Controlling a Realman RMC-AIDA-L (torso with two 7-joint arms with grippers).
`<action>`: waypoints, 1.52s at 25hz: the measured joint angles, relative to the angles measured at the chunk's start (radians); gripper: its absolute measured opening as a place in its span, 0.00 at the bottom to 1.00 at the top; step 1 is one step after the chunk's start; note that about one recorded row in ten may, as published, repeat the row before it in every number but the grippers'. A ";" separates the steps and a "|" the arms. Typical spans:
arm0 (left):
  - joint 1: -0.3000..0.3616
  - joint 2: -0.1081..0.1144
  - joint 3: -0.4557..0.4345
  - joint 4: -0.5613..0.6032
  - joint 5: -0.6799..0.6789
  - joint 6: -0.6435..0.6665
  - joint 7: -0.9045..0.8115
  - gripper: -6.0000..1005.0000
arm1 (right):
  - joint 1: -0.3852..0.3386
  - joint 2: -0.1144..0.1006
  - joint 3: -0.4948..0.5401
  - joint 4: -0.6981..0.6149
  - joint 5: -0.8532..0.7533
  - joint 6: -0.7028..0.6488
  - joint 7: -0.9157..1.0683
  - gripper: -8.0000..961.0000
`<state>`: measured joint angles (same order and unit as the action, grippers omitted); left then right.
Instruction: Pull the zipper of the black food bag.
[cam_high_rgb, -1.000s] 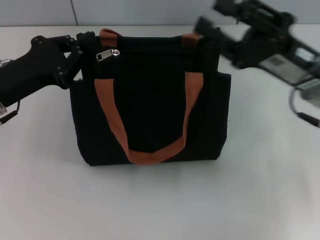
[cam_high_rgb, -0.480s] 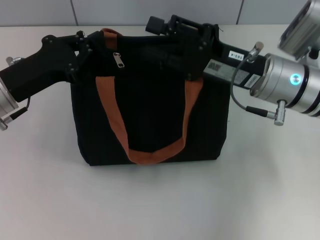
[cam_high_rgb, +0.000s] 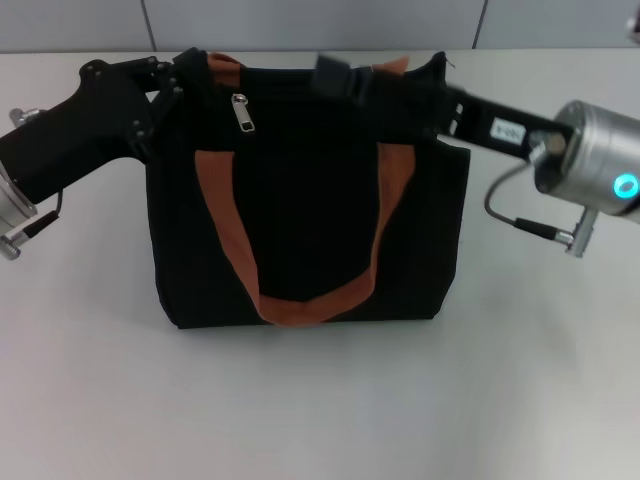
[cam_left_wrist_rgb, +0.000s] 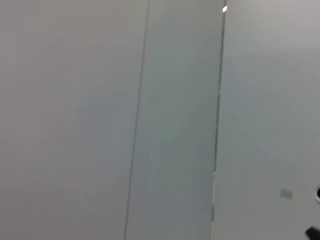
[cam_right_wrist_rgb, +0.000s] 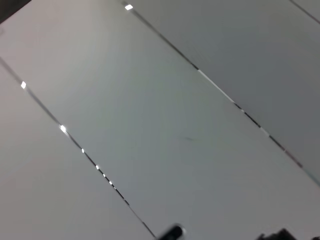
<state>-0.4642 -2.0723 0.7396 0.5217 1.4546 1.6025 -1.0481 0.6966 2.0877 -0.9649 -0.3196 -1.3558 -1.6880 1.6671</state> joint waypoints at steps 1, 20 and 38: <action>-0.004 0.000 0.002 -0.016 -0.010 0.017 0.022 0.02 | -0.012 0.001 -0.006 -0.010 0.000 0.000 -0.046 0.68; -0.099 -0.008 0.007 -0.149 -0.027 0.067 0.074 0.03 | -0.116 -0.008 -0.092 -0.199 -0.074 0.009 0.015 0.68; -0.110 -0.008 0.016 -0.161 -0.027 0.076 0.074 0.03 | -0.092 -0.006 -0.096 -0.223 -0.070 0.089 0.113 0.68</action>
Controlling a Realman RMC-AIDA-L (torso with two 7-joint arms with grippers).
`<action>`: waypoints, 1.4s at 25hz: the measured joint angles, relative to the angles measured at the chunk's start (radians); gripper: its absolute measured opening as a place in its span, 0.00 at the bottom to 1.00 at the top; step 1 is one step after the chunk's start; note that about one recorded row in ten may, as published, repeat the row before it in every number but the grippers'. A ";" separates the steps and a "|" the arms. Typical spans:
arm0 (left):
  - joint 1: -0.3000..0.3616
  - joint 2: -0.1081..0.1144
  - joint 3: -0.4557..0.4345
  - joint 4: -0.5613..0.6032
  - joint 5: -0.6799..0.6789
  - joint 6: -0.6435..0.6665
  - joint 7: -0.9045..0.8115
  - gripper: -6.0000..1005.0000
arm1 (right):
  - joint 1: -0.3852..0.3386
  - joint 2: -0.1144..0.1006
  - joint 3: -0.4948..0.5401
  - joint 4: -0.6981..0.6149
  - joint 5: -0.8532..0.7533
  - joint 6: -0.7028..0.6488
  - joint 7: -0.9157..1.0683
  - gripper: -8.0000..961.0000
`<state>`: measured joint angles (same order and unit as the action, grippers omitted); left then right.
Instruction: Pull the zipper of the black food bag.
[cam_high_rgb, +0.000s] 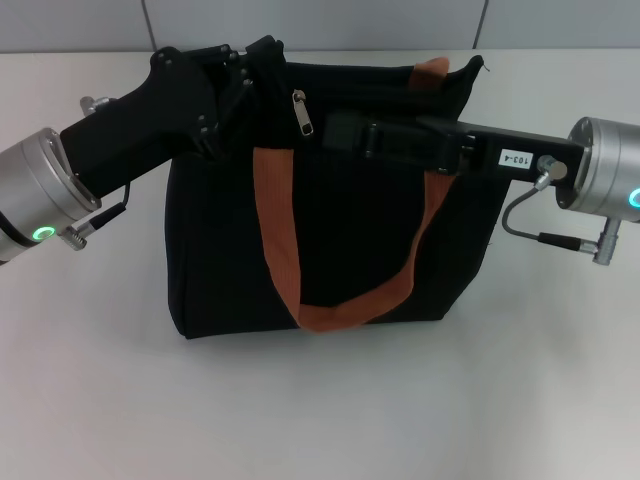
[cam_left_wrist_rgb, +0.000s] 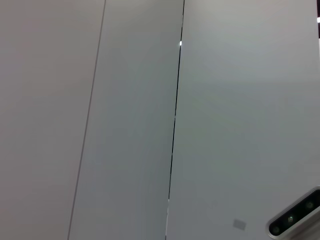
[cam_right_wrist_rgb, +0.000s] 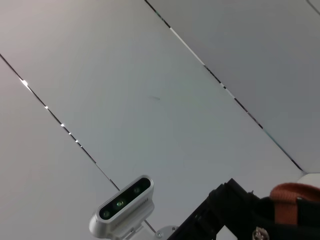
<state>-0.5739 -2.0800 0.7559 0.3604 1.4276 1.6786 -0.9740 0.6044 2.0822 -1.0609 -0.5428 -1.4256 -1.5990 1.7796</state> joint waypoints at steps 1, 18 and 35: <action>0.000 0.000 0.000 0.000 0.000 0.002 0.000 0.03 | 0.007 0.001 -0.001 0.000 0.000 0.005 0.001 0.68; -0.015 0.000 0.000 -0.010 0.002 0.009 0.017 0.04 | 0.050 0.004 -0.060 0.001 0.002 0.037 0.051 0.68; -0.026 0.000 0.000 -0.035 0.001 0.009 0.032 0.05 | 0.054 0.003 -0.049 0.005 0.005 0.094 0.092 0.66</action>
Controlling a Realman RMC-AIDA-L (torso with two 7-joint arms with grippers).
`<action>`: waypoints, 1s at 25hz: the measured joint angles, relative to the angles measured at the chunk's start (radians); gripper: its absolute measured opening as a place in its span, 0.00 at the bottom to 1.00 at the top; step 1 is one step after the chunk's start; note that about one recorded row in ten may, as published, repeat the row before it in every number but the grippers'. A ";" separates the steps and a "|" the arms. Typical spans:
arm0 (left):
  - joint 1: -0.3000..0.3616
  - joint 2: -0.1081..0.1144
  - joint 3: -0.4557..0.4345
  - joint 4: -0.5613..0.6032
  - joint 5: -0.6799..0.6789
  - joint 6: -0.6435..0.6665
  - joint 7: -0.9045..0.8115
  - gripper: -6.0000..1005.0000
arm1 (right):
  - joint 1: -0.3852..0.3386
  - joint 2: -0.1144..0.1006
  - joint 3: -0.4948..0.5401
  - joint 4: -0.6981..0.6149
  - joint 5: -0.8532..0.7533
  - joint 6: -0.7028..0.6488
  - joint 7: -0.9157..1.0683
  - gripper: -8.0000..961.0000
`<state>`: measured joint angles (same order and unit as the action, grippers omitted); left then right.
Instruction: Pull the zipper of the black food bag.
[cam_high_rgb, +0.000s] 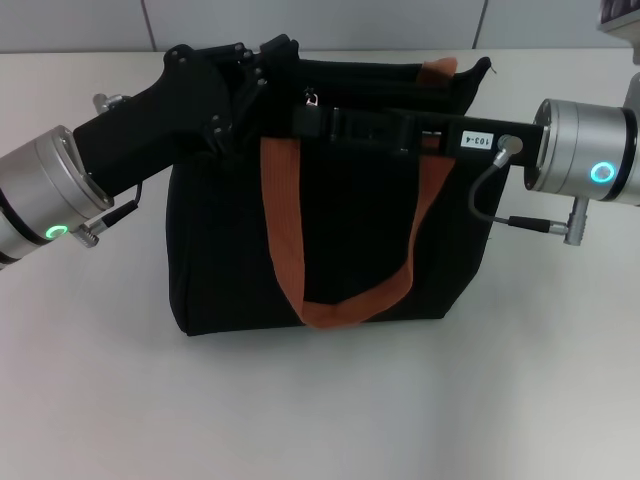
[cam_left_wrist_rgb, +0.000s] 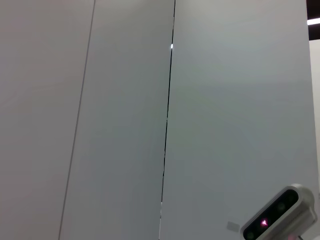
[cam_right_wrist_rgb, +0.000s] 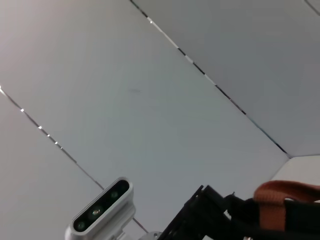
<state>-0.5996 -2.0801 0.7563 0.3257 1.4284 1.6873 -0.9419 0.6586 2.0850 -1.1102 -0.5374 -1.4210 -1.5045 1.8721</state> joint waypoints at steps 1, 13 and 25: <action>0.000 0.000 0.000 0.000 0.000 0.000 0.000 0.05 | 0.000 -0.001 0.000 0.000 0.000 0.002 0.005 0.65; -0.003 0.000 0.000 -0.004 -0.001 0.000 0.000 0.06 | 0.002 -0.002 -0.008 -0.005 -0.003 0.022 0.015 0.24; -0.005 0.000 0.000 -0.014 -0.001 0.000 0.008 0.07 | 0.009 -0.003 -0.010 -0.006 -0.008 0.022 0.016 0.01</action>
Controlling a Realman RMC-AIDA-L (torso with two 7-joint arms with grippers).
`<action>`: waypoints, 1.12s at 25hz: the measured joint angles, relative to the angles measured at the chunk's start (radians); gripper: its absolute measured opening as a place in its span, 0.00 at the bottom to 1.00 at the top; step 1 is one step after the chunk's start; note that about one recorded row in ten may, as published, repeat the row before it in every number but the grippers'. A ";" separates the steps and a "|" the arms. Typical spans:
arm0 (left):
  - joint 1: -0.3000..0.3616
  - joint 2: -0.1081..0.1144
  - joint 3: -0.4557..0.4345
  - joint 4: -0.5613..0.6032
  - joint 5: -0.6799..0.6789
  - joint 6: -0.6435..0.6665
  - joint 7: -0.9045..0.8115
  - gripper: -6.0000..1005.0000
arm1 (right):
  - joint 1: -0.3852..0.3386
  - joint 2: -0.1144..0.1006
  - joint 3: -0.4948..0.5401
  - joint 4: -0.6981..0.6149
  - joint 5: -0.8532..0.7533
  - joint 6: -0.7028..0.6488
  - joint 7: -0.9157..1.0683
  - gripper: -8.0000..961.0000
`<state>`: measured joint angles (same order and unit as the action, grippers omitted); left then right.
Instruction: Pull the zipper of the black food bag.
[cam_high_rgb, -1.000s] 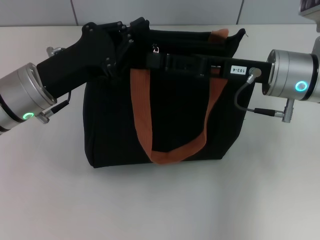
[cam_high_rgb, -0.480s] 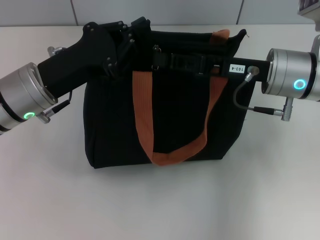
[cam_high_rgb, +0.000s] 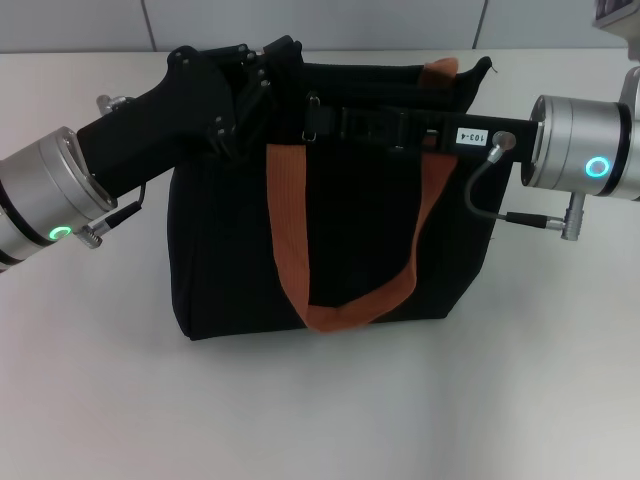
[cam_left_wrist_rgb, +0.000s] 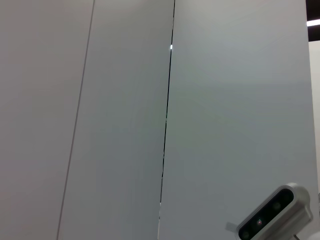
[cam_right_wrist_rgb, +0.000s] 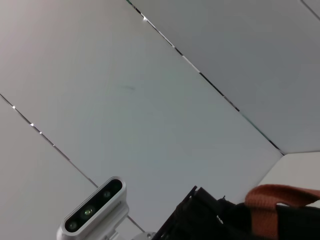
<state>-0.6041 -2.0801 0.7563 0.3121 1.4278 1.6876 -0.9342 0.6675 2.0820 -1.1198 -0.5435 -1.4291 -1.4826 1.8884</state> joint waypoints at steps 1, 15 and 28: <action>0.000 0.000 0.000 0.000 0.000 0.000 0.000 0.07 | 0.000 -0.001 0.000 -0.001 -0.001 -0.002 0.000 0.01; 0.038 0.000 -0.009 -0.050 -0.027 -0.005 0.085 0.08 | 0.031 -0.002 -0.006 -0.047 -0.085 0.078 0.123 0.01; 0.095 0.000 -0.024 -0.117 -0.107 -0.030 0.245 0.09 | 0.073 0.002 -0.011 -0.046 -0.107 0.121 0.211 0.01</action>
<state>-0.5091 -2.0800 0.7319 0.1952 1.3212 1.6573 -0.6888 0.7401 2.0836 -1.1305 -0.5900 -1.5356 -1.3614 2.0992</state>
